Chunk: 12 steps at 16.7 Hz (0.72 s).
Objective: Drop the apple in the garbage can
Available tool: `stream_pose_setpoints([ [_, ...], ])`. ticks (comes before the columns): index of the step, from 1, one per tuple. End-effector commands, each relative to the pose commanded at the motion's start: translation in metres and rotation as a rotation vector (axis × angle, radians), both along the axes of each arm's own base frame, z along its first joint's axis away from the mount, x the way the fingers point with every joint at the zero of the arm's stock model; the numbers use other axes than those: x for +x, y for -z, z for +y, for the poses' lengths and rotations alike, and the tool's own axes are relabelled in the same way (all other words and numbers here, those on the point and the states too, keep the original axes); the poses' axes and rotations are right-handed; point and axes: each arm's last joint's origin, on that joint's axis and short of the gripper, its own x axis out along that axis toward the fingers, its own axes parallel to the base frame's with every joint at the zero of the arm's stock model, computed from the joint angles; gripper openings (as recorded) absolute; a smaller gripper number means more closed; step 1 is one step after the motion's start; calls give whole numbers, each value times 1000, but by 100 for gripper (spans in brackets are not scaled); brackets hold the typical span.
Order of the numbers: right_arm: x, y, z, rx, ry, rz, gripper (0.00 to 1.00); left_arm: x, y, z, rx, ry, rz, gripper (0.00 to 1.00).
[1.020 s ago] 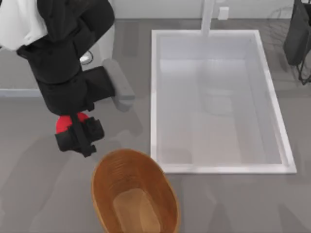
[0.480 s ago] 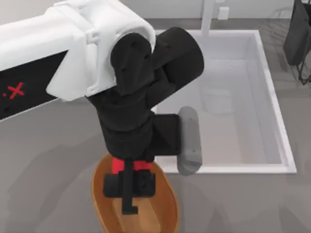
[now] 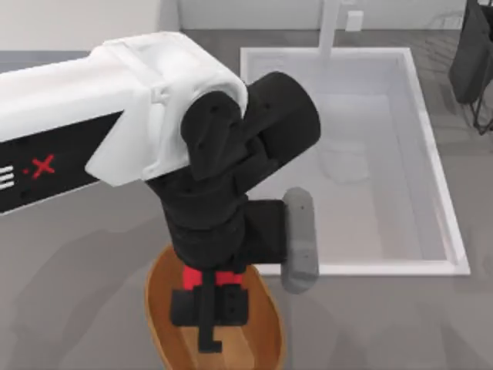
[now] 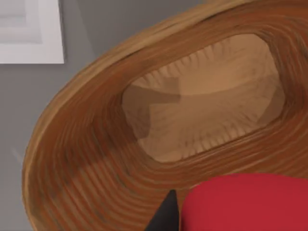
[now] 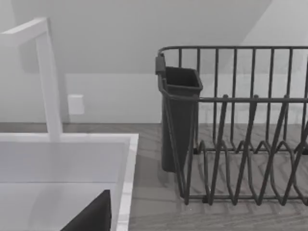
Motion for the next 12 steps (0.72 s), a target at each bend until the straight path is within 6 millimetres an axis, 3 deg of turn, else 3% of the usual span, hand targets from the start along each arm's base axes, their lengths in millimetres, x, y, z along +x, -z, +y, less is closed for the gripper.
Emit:
stream_pose_setpoints([
  [4, 0, 0, 0, 0, 0, 0, 100, -1, 37, 1, -1, 2, 0, 0],
  [9, 0, 0, 0, 0, 0, 0, 100, -1, 40, 1, 0, 2, -1, 0],
  [12, 0, 0, 0, 0, 0, 0, 100, -1, 40, 1, 0, 2, -1, 23],
])
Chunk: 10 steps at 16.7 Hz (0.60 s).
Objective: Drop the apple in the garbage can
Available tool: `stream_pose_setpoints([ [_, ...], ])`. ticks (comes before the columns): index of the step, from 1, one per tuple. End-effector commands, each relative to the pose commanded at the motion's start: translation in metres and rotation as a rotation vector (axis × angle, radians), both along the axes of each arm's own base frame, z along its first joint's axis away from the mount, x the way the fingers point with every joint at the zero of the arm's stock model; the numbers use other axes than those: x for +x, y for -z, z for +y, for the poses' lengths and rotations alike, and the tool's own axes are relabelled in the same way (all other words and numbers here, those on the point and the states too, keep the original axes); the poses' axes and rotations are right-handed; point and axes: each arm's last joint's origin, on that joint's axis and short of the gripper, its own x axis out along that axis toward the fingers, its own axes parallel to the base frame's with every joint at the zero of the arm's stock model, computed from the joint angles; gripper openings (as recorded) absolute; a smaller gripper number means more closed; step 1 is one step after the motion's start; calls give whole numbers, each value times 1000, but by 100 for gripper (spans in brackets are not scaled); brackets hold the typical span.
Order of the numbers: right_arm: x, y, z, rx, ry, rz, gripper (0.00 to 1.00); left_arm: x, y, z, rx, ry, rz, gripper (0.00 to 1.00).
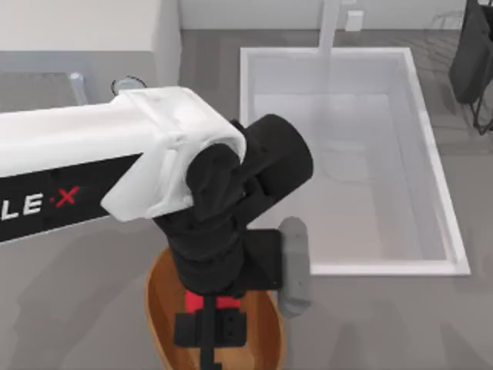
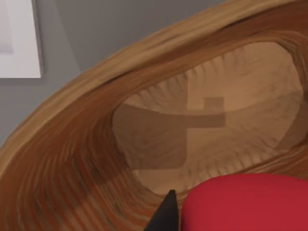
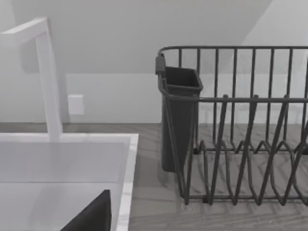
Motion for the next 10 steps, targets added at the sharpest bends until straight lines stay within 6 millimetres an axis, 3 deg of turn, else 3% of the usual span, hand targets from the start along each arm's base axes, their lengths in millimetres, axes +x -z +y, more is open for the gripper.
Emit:
stream_pose_setpoints([
  [10, 0, 0, 0, 0, 0, 0, 100, 0, 0, 0, 0, 0, 0, 98],
])
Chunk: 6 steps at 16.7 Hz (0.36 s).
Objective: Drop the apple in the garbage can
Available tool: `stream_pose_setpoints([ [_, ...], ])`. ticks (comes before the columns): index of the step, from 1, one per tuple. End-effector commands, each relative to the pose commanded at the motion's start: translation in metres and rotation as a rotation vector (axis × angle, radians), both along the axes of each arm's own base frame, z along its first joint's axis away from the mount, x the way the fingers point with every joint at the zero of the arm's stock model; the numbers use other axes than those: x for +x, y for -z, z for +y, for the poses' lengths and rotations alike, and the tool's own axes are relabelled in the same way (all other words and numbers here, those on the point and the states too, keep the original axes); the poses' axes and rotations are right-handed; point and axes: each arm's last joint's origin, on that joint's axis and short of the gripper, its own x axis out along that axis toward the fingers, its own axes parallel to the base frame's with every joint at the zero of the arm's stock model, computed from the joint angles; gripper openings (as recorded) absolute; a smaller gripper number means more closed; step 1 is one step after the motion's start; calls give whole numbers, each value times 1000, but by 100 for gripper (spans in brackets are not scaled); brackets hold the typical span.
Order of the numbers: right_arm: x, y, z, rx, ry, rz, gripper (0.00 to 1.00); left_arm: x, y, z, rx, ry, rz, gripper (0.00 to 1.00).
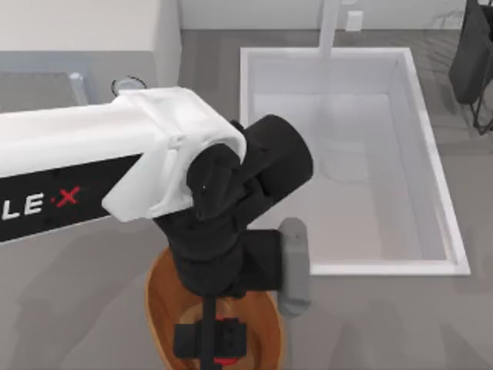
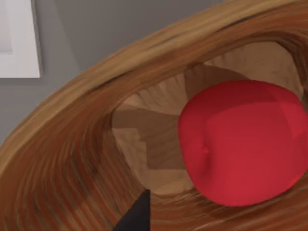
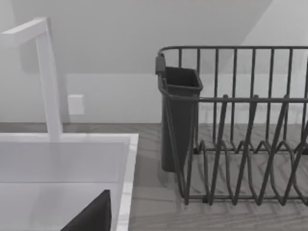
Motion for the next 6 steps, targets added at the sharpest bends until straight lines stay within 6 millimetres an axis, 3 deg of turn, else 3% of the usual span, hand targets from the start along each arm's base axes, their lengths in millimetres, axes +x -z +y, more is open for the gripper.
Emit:
stream_pose_setpoints([
  [6, 0, 0, 0, 0, 0, 0, 100, 0, 0, 0, 0, 0, 0, 100],
])
